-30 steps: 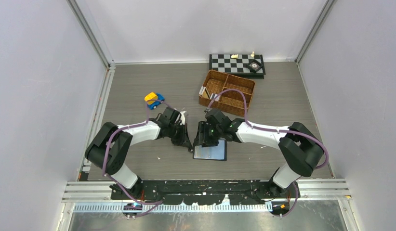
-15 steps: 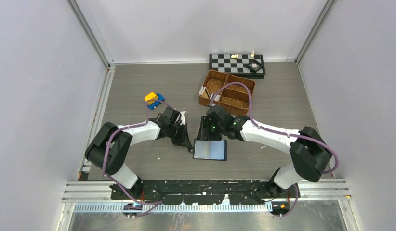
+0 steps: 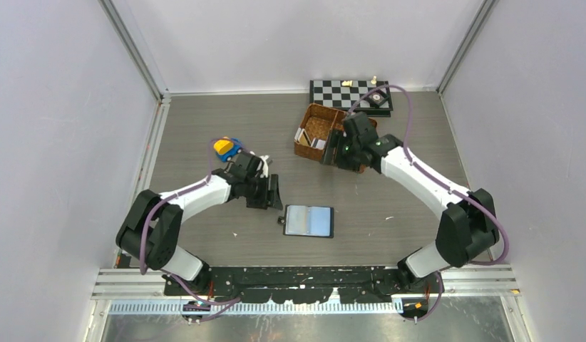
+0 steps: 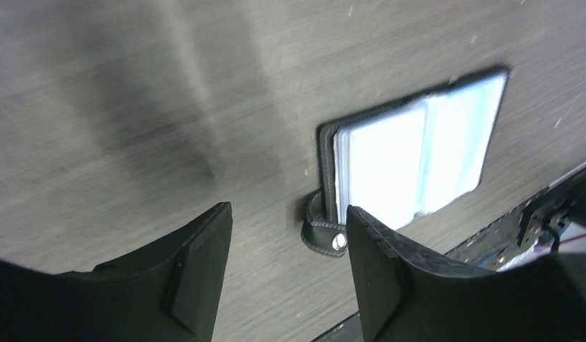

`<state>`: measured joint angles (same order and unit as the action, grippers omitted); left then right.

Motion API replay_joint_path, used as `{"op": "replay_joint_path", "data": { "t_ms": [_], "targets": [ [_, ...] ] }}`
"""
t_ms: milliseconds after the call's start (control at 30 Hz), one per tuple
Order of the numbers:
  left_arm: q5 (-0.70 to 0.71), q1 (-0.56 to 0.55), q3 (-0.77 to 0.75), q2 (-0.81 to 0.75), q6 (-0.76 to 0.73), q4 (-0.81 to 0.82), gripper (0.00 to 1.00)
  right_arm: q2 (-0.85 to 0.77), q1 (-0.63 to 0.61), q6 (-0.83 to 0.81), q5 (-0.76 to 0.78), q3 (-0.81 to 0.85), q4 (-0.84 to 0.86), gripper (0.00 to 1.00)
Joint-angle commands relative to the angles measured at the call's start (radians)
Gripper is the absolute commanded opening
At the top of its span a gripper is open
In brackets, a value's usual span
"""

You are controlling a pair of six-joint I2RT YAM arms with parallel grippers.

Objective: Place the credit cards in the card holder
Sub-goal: Turn over the card slot in the card holder.

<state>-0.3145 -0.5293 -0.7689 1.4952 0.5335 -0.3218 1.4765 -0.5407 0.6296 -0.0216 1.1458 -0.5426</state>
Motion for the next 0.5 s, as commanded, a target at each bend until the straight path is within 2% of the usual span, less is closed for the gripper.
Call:
{"op": "replay_joint_path", "data": {
  "t_ms": [0,200,467],
  "targets": [
    [0.045,0.035,-0.143,-0.023,-0.065,-0.037,0.64,0.075,0.06,-0.091,-0.024,0.172,-0.037,0.68],
    [0.095,0.045,-0.466,0.142,-0.144,-0.054,0.66,0.127,0.09,-0.095,0.008,0.286,-0.039,0.69],
    [0.195,0.045,-0.87,0.413,-0.241,-0.088,0.72,0.034,0.119,-0.099,0.016,0.191,-0.036,0.7]
  ]
}}
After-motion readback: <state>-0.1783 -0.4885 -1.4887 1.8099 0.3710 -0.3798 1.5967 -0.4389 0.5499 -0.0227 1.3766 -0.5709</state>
